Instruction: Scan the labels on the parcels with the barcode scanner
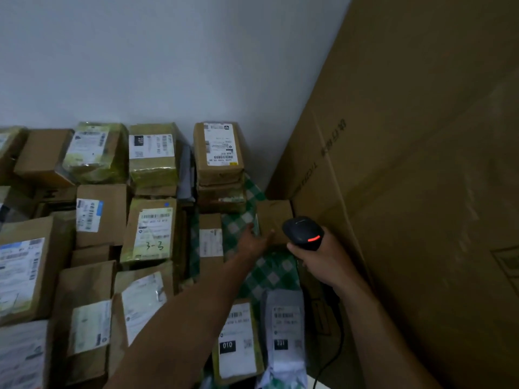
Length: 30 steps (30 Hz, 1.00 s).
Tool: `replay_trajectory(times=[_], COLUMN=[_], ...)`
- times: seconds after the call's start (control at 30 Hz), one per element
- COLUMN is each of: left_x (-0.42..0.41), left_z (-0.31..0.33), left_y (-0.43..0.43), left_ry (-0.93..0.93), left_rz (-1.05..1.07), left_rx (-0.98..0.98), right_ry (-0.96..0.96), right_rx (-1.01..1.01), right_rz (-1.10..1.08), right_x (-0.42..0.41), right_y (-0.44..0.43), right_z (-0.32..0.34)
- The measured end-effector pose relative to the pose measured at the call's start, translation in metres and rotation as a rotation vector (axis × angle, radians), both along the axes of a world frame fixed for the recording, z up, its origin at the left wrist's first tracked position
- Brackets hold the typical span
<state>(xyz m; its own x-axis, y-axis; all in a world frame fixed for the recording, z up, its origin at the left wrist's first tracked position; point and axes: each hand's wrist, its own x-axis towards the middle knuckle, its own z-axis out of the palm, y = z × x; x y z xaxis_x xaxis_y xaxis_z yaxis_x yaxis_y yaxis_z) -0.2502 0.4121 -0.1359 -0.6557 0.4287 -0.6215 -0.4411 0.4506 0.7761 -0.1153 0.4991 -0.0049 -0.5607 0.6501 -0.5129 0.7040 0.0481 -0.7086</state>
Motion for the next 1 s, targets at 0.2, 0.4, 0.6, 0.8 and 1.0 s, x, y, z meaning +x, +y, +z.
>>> replay_trajectory(times=[0.2, 0.4, 0.6, 0.8, 1.0], left_x=[0.008, 0.024, 0.03, 0.042, 0.055], left_z=[-0.013, -0.01, 0.008, 0.041, 0.074], left_y=[0.005, -0.007, -0.041, -0.093, -0.123], left_ry=[-0.232, -0.037, 0.094, 0.411, 0.642], left_rz=[0.063, -0.034, -0.023, -0.004, -0.063], left_rx=[0.149, 0.189, 0.201, 0.038, 0.066], right_ry=[-0.025, -0.016, 0.055, 0.236, 0.349], right_rx=[0.009, 0.005, 0.026, 0.057, 0.025], right_rz=[-0.031, -0.024, -0.027, -0.051, -0.007], right_x=[0.007, 0.009, 0.008, 0.009, 0.015], right_y=[0.005, 0.006, 0.0, -0.019, -0.045], right_z=[-0.008, -0.007, 0.0, 0.018, 0.034])
